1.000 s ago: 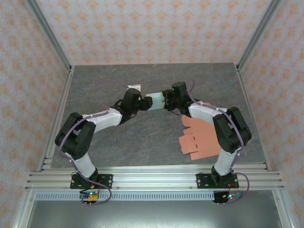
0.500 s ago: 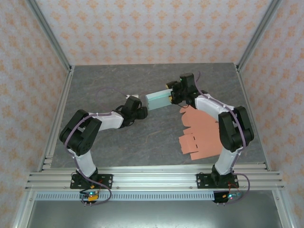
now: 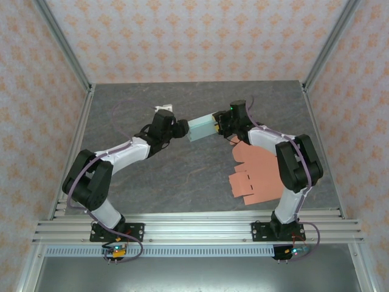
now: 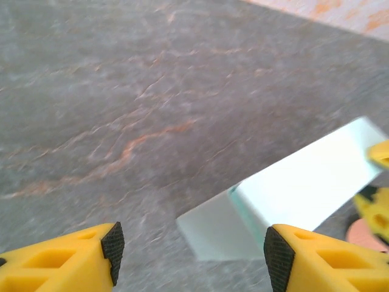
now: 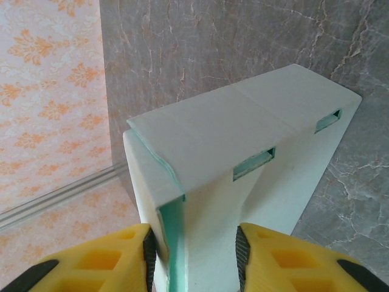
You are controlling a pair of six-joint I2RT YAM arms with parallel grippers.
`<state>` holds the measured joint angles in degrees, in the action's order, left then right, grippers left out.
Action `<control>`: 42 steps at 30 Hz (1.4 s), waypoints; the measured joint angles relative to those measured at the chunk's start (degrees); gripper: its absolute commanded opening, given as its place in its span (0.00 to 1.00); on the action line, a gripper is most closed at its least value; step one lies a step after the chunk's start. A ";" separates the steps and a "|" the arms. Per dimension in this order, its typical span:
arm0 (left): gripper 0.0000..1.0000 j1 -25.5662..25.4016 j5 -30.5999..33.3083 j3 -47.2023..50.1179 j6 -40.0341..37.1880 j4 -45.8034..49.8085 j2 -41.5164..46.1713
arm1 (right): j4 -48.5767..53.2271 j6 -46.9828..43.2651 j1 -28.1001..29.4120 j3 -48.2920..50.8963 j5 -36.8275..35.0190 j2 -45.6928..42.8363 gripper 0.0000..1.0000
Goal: Fold the paper box
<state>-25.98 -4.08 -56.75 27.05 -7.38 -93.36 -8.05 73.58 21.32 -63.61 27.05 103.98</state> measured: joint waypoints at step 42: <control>0.59 -0.92 2.05 0.79 -2.32 -11.34 -7.98 | 3.52 -6.51 -4.00 1.11 -3.21 0.92 0.54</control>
<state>-26.89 -2.02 -55.96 24.73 -18.72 -101.34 -4.54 67.07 17.32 -62.50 23.83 104.90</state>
